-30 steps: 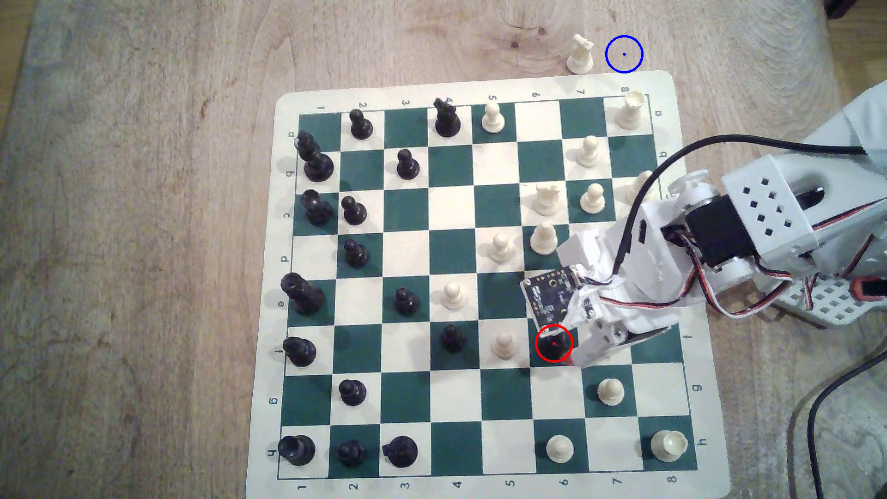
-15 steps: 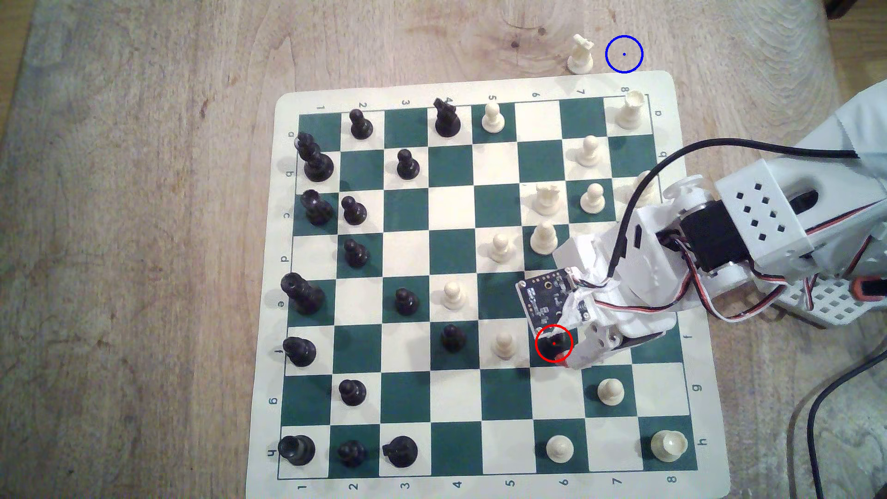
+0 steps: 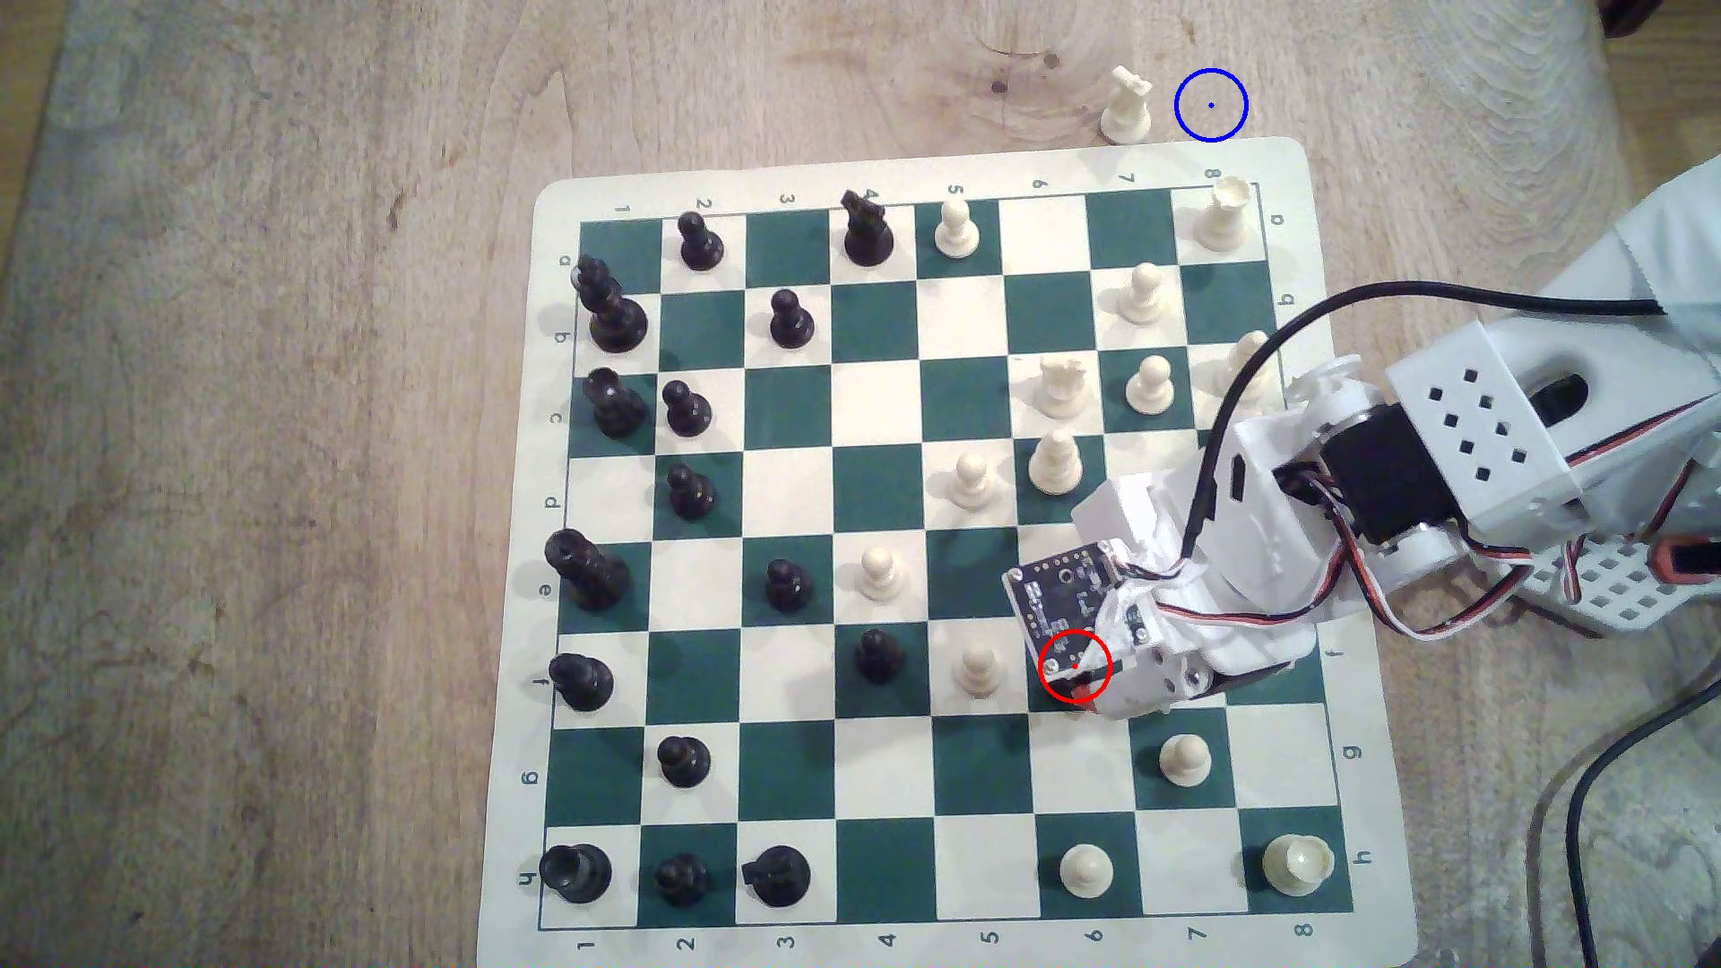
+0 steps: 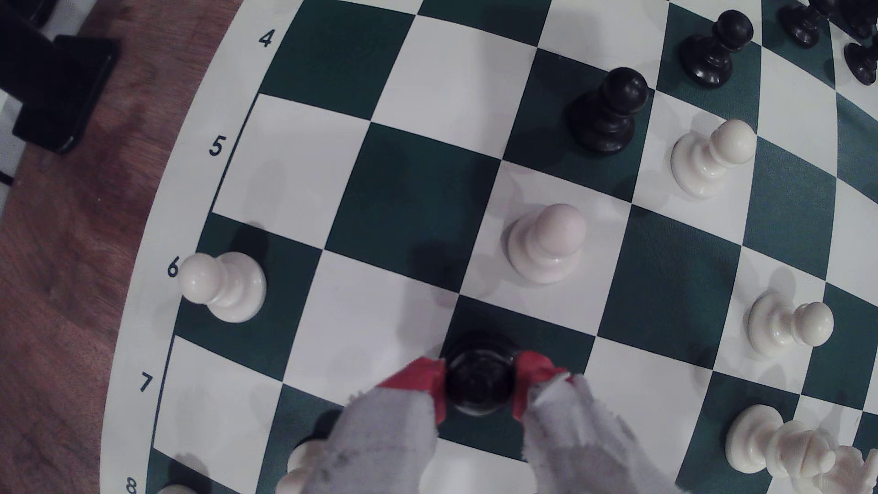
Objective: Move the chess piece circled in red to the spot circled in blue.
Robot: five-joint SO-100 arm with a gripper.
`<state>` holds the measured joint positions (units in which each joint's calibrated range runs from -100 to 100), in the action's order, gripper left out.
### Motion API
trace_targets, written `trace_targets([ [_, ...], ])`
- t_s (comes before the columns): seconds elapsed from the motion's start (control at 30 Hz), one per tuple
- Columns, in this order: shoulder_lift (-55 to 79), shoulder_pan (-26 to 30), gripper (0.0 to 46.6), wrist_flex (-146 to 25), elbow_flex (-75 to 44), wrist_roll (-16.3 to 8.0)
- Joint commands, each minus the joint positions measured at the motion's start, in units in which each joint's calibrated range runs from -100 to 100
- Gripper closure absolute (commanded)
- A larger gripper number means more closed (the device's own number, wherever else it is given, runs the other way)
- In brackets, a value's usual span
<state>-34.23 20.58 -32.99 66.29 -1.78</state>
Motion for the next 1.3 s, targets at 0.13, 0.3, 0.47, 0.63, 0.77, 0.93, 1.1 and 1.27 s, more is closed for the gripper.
trace_targets([
  [0.13, -6.6, -2.8, 46.4, -6.7, -10.1, -1.0],
  [0.3, -9.0, -8.4, 46.4, -13.4, -17.3, -1.1],
  [0.47, -13.7, -15.8, 46.4, -16.1, -18.4, -1.2],
  [0.63, -22.8, -26.6, 46.4, -20.6, -16.0, -0.5],
  [0.77, -28.4, -33.1, 46.4, -21.7, -13.5, 0.9],
  [0.93, -35.7, -42.6, 46.4, -24.8, -9.4, 2.9],
  [1.1, -34.3, -49.6, 46.4, -25.7, -8.7, 3.0],
  [1.27, -28.9, -58.1, 46.4, -20.2, -8.2, 3.0],
])
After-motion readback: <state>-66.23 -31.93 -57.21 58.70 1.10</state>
